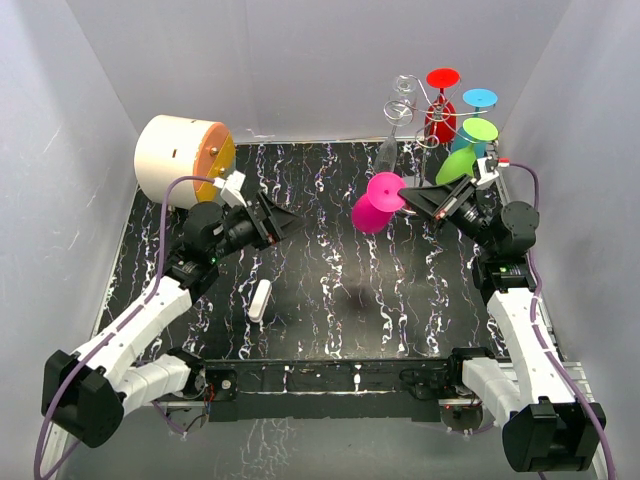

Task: Take the wine glass off the wine glass rack

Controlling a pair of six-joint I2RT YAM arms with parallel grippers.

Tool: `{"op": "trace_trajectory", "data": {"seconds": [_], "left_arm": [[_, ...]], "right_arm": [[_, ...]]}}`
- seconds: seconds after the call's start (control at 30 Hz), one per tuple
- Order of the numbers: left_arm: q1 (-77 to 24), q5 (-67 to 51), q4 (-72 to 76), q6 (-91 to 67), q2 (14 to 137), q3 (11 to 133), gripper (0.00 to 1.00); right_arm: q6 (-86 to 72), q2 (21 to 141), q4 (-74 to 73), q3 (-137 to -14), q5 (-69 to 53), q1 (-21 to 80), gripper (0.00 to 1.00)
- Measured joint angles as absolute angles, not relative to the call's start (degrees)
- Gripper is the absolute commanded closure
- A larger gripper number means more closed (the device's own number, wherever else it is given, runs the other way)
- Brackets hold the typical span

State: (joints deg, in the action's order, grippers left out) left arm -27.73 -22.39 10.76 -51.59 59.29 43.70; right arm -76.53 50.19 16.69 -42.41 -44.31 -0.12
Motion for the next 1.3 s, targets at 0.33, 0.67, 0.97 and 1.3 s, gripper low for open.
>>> {"op": "trace_trajectory", "data": {"seconds": [0.33, 0.67, 0.97, 1.3], "left_arm": [[-26.72, -34.48, 47.66, -77.84, 69.3, 41.32, 0.01], [-28.4, -36.91, 73.34, -93.54, 77.58, 38.46, 0.07], [-29.5, -36.73, 85.89, -100.12, 77.65, 38.3, 0.36], [-30.37, -34.41, 88.66, -106.41, 82.39, 37.34, 0.74]], "right_arm": [[-95.29, 50.72, 32.4, -44.07, -44.56, 3.95, 1.0], [-100.64, 51.72, 38.02, -46.04, -41.58, 10.09, 1.0], [-103.66, 53.23, 41.36, -45.08, -40.23, 11.35, 1.0], [-106.15, 54.43, 45.78, -44.29, -39.42, 12.62, 0.98]]}}
